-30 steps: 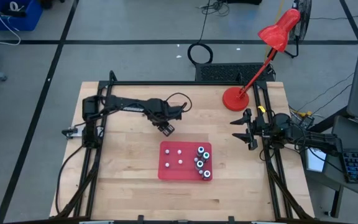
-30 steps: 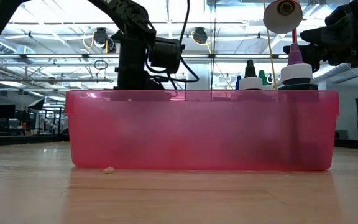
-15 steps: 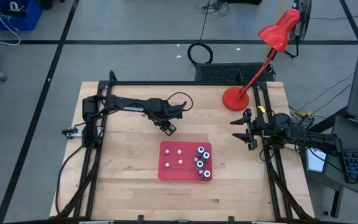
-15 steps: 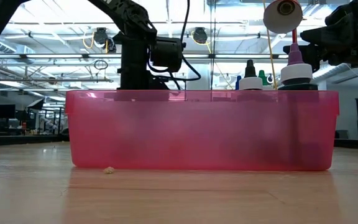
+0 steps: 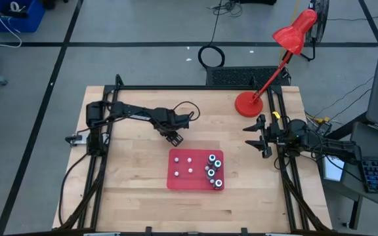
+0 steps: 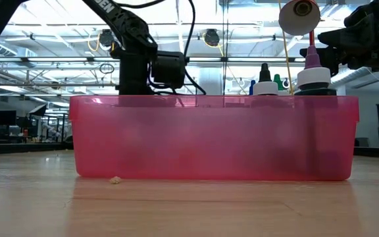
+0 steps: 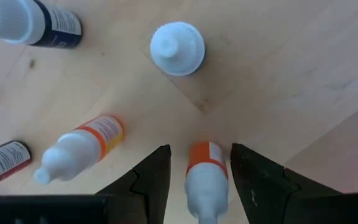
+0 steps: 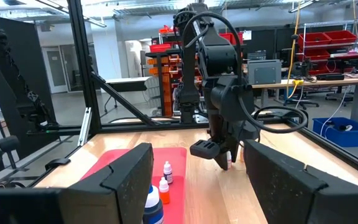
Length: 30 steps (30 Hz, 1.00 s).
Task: Pick & Place food coloring
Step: Put the small orange food coloring bottle into the bin
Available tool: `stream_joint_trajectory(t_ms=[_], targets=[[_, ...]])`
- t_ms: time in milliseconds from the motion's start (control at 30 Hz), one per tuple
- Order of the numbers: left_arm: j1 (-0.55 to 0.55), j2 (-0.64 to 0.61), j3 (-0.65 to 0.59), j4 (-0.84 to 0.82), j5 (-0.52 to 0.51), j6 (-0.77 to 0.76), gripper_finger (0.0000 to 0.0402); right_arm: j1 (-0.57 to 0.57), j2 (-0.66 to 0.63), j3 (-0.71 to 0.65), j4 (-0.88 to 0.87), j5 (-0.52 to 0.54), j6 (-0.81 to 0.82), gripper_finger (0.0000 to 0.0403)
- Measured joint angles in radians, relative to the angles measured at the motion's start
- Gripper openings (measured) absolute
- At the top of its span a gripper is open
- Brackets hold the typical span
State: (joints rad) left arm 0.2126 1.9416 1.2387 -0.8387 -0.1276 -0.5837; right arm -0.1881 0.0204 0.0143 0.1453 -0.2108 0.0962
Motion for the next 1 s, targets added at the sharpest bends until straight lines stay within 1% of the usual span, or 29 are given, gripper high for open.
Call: stream_joint_trajectory(t_ms=[267, 333, 400, 533, 567, 800, 1000], targets=[[-0.001, -0.001, -0.005, 0.024, -0.003, 0.019, 0.0172, 0.0, 0.0, 0.0, 0.0, 0.0, 0.0, 0.0238], [-0.003, -0.001, -0.005, 0.027, -0.003, 0.036, 0.0166, 0.0, 0.0, 0.0, 0.0, 0.0, 0.0, 0.0238], [-0.007, 0.0, -0.005, 0.03, -0.004, 0.05, 0.0147, 0.0, 0.0, 0.0, 0.0, 0.0, 0.0, 0.0238], [-0.014, -0.006, -0.004, 0.029, -0.007, 0.064, 0.0072, 0.0, 0.0, 0.0, 0.0, 0.0, 0.0, 0.0238], [-0.013, -0.007, -0.004, 0.029, -0.005, 0.068, 0.0061, 0.0, 0.0, 0.0, 0.0, 0.0, 0.0, 0.0238], [-0.029, -0.08, -0.006, -0.011, -0.004, 0.077, 0.0061, 0.0, 0.0, 0.0, 0.0, 0.0, 0.0, 0.0238], [-0.085, -0.214, -0.004, -0.029, 0.004, 0.045, 0.0061, 0.0, 0.001, 0.0, 0.001, 0.0, 0.0, 0.0238]])
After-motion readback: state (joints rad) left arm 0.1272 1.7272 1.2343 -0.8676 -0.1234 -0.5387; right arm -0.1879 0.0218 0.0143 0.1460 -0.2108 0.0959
